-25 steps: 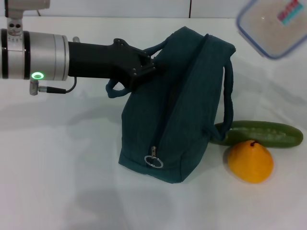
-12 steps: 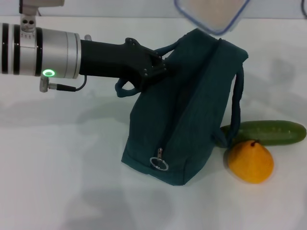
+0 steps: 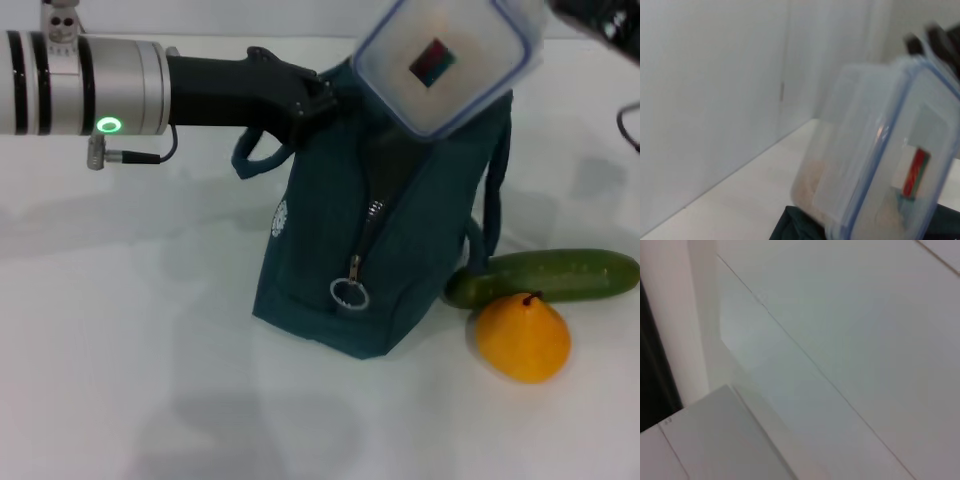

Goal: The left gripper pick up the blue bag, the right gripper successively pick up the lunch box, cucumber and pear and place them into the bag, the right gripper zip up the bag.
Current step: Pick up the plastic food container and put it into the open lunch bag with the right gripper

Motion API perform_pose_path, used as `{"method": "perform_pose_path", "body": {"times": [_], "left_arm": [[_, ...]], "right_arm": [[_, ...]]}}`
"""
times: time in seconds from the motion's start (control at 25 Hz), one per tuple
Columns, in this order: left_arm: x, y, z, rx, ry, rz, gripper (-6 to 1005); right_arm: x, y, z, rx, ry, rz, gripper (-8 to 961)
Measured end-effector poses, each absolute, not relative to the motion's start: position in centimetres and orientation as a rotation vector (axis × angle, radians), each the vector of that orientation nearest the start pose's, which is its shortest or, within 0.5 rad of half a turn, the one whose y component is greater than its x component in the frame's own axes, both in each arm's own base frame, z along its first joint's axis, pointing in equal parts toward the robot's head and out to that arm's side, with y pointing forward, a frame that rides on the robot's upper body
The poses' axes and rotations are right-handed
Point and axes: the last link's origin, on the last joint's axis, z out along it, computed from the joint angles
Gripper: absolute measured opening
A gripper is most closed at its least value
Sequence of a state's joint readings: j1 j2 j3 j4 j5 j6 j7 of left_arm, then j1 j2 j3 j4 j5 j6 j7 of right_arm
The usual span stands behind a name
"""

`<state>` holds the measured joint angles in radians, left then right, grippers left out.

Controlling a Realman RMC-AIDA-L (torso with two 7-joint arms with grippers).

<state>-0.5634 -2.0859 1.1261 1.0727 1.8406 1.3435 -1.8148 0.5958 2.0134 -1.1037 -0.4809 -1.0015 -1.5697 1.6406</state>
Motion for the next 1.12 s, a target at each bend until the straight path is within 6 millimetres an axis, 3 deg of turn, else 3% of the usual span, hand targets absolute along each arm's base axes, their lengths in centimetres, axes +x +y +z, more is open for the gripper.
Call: {"method": "perform_pose_path", "body": {"times": [0.16, 0.36, 0.8, 1.12], "left_arm": [[-15.4, 37.8, 0.8, -2.746, -0.503, -0.599, 45], [-15.2, 38.0, 0.8, -2.748, -0.494, -0.597, 46], [-14.8, 38.3, 0.5, -2.760, -0.484, -0.591, 46], [-14.8, 38.5, 0.5, -2.747, -0.474, -0.587, 46]], "right_arm": [[19.5, 35.6, 3.5, -2.331, 0.941, 1.660, 152], [20.2, 35.2, 2.8, -2.376, 0.956, 1.584, 172], [20.7, 36.0, 0.2, -2.433, 1.026, 1.363, 217], [20.4, 36.2, 0.1, -2.448, 0.960, 1.340, 249]]}}
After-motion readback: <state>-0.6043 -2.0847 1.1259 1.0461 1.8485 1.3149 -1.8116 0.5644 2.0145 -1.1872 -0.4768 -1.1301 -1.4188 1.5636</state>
